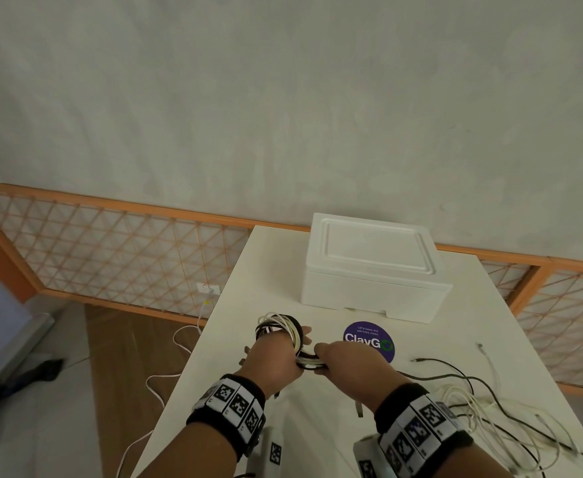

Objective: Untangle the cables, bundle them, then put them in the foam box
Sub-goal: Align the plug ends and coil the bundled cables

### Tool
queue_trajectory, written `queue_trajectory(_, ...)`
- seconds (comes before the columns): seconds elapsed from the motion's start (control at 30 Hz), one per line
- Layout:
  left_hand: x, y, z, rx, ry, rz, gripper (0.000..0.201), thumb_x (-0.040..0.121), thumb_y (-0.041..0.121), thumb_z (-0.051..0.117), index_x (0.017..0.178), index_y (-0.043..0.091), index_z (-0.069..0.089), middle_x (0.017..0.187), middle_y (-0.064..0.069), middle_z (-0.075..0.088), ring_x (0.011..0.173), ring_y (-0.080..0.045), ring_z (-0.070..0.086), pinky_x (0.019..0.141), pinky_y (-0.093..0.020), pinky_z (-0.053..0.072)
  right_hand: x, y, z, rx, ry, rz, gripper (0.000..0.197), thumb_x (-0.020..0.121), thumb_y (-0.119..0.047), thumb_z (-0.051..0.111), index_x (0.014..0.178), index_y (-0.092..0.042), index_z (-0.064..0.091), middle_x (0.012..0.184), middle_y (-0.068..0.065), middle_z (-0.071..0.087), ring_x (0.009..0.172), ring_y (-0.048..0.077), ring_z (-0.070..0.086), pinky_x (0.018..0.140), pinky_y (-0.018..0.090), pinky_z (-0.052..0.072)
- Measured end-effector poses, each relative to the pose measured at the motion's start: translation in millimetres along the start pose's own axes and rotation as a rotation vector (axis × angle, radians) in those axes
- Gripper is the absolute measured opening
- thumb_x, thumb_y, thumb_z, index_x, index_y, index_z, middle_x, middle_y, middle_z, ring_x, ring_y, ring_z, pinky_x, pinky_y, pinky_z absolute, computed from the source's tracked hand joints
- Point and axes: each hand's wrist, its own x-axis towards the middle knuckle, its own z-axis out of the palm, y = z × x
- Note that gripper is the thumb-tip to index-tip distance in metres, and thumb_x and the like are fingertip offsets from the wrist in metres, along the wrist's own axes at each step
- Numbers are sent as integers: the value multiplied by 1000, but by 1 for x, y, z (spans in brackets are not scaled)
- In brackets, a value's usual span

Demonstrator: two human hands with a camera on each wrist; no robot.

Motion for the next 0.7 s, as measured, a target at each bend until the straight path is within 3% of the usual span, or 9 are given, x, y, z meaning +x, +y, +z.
queue_trajectory(0.1, -3, -1, 0, 119, 29, 12, 33, 80, 27, 57, 113, 32, 62, 101, 11, 68, 91, -8, 64, 80, -25, 52, 0, 0, -1, -5, 0, -1, 25, 99, -33, 40, 109, -12, 50, 103, 9, 63, 93, 27, 62, 67, 31, 38)
queue_trajectory(0.17, -3, -1, -1, 191, 39, 24, 15, 82, 37, 57, 93, 29, 64, 77, 11, 61, 74, -9, 61, 59, -19, 45, -1, 2, -5, 0, 28, 5, 24, 98, -35, 42, 106, -14, 52, 101, 6, 64, 93, 26, 62, 67, 30, 37)
queue_trajectory(0.2, -3, -1, 0, 213, 24, 28, 16, 84, 40, 57, 87, 26, 63, 71, 11, 56, 70, -10, 58, 56, -19, 40, -2, 4, -7, -4, 50, 6, 24, 97, -36, 44, 105, -15, 53, 100, 4, 64, 93, 24, 61, 66, 29, 36)
queue_trajectory(0.3, -4, 0, 5, 269, -57, 0, 25, 86, 43, 58, 93, 20, 65, 79, 6, 53, 78, -16, 57, 67, -24, 41, -4, 7, -14, 26, 87, 13, 22, 90, -39, 54, 103, -21, 59, 98, -1, 66, 94, 20, 61, 67, 27, 38)
queue_trajectory(0.4, -8, -6, 10, 199, 49, -4, 29, 86, 47, 58, 88, 19, 53, 85, 3, 49, 81, -16, 52, 72, -27, 41, -8, 6, -21, 194, 130, 26, 23, 83, -34, 64, 104, -28, 61, 100, -8, 66, 94, 14, 60, 73, 26, 45)
queue_trajectory(0.5, -12, -7, 7, 302, 145, 5, 31, 87, 50, 54, 89, 19, 49, 85, 1, 47, 81, -17, 49, 72, -28, 39, -12, 6, -28, 335, 217, -5, 32, 84, -34, 64, 115, -31, 60, 116, -14, 60, 105, 7, 57, 87, 22, 46)
queue_trajectory(0.6, -11, 3, 4, 393, 113, 15, 31, 87, 47, 50, 96, 17, 55, 86, -1, 53, 81, -18, 51, 74, -29, 41, -9, -6, -26, 160, 148, -64, 40, 86, -34, 58, 125, -23, 55, 125, -5, 56, 115, 16, 53, 95, 31, 44)
queue_trajectory(0.7, -9, 11, 4, 331, 29, 63, 25, 90, 35, 46, 100, 18, 60, 95, -3, 64, 84, -19, 57, 79, -30, 47, -4, -21, -14, 90, 146, -44, 62, 80, -11, 55, 139, -16, 35, 140, 8, 40, 123, 27, 46, 99, 39, 42)
